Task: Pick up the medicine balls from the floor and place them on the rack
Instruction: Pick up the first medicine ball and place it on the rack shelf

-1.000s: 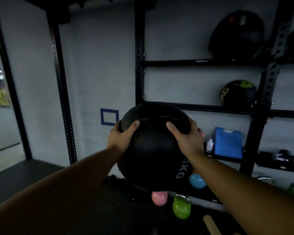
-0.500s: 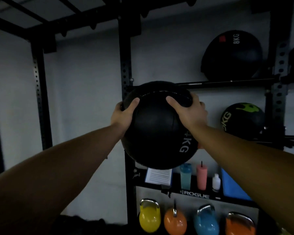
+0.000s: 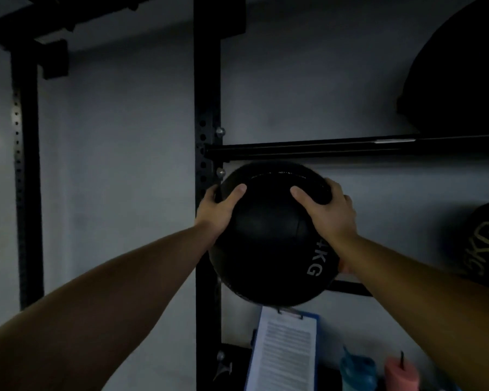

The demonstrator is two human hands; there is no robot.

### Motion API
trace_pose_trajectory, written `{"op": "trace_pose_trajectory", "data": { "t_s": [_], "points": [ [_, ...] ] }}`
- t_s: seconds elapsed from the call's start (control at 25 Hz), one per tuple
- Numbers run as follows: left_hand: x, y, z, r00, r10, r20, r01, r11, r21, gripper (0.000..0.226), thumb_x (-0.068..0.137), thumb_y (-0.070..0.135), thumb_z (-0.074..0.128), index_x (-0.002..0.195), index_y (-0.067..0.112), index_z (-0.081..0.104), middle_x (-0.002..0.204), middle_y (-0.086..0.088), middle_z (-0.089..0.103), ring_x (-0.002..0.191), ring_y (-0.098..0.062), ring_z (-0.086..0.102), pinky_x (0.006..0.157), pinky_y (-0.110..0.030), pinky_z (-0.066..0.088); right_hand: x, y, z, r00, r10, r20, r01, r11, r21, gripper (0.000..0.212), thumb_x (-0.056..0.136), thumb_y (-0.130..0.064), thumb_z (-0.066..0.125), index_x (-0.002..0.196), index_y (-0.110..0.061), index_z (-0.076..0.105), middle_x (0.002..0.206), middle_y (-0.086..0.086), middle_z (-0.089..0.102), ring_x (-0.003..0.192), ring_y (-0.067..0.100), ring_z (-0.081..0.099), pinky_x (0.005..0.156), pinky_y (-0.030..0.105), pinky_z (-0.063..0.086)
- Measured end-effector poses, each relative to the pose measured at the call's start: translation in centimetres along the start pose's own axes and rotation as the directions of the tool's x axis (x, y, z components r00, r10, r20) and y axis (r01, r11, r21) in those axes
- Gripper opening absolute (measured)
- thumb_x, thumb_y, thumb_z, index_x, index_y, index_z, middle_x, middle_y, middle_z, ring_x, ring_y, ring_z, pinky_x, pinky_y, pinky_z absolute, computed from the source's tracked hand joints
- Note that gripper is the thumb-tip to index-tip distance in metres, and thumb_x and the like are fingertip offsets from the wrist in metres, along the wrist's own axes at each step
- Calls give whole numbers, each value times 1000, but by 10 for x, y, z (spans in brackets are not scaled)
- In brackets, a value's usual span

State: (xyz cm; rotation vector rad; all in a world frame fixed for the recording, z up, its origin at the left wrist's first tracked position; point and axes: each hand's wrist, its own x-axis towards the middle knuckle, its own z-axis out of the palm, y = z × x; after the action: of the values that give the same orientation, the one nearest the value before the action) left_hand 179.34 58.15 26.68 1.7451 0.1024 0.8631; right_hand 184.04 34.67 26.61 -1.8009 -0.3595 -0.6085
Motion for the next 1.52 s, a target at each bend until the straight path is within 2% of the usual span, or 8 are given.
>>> {"op": "trace_pose_trajectory", "data": {
  "t_s": [0.12, 0.24, 0.32, 0.44, 0.56, 0.88, 1.08, 1.52],
  "points": [
    [86, -48, 21, 980, 147, 133, -162, 981, 107, 121, 55, 93, 66, 159, 37, 38, 161, 0, 40, 144, -23, 45, 119, -43, 37, 85, 26, 49, 997, -72, 29, 74, 994, -75, 114, 62, -95, 64, 157, -37, 38, 158, 7, 42, 144, 32, 46, 118, 48, 39],
    [160, -83, 40, 866, 406, 292, -465, 868, 175, 104, 66, 88, 68, 152, 35, 47, 152, 5, 48, 139, -9, 46, 115, -26, 37, 169, 28, 101, 971, -208, 118, 230, 948, -219, 91, 66, -95, 60, 137, -39, 63, 142, -1, 61, 128, 20, 61, 108, 40, 50],
    [192, -93, 45, 856, 434, 280, -478, 872, 110, 88, 67, 80, 73, 143, 40, 53, 139, 15, 55, 127, 6, 52, 102, -8, 37, 206, 27, 133, 965, -231, 126, 257, 933, -252, 84, 63, -99, 54, 122, -41, 72, 123, -9, 72, 112, 14, 68, 100, 40, 55],
    [211, -100, 44, 859, 446, 251, -463, 886, 10, 56, 72, 66, 72, 124, 53, 54, 127, 24, 58, 112, 19, 56, 91, -5, 41, 227, 24, 151, 962, -255, 100, 273, 919, -283, 85, 61, -101, 50, 117, -42, 76, 115, -13, 75, 105, 12, 70, 97, 40, 56],
    [201, -99, 38, 851, 447, 274, -472, 881, 29, 72, 70, 69, 70, 137, 48, 53, 136, 13, 56, 120, 11, 54, 97, -7, 39, 215, 25, 146, 955, -286, 80, 297, 915, -274, 79, 67, -98, 51, 120, -44, 75, 117, -15, 75, 103, 8, 70, 92, 32, 55],
    [76, -115, -6, 958, 159, 240, -226, 931, 286, 100, 70, 81, 73, 157, 42, 42, 155, 11, 47, 139, -10, 48, 118, -37, 40, 86, 58, 59, 954, -189, 234, 281, 838, -468, 77, 93, -77, 48, 159, -40, 36, 169, -3, 33, 150, 28, 35, 119, 53, 33],
    [-79, -113, -17, 953, -40, 301, -115, 871, 478, 82, 74, 75, 75, 142, 32, 61, 136, 3, 66, 128, -19, 60, 106, -40, 51, -53, 103, -8, 930, -22, 366, 228, 816, -531, 67, 97, -70, 50, 154, -36, 42, 159, 2, 45, 139, 32, 45, 111, 49, 39],
    [-241, -31, -22, 907, -58, 418, -260, 703, 662, 81, 62, 88, 55, 125, 37, 65, 115, 13, 66, 104, -14, 66, 97, -39, 54, -218, 76, -169, 951, 145, 273, 60, 779, -624, 61, 97, -70, 49, 144, -32, 53, 146, 0, 59, 130, 27, 56, 108, 43, 41]
  ]
}}
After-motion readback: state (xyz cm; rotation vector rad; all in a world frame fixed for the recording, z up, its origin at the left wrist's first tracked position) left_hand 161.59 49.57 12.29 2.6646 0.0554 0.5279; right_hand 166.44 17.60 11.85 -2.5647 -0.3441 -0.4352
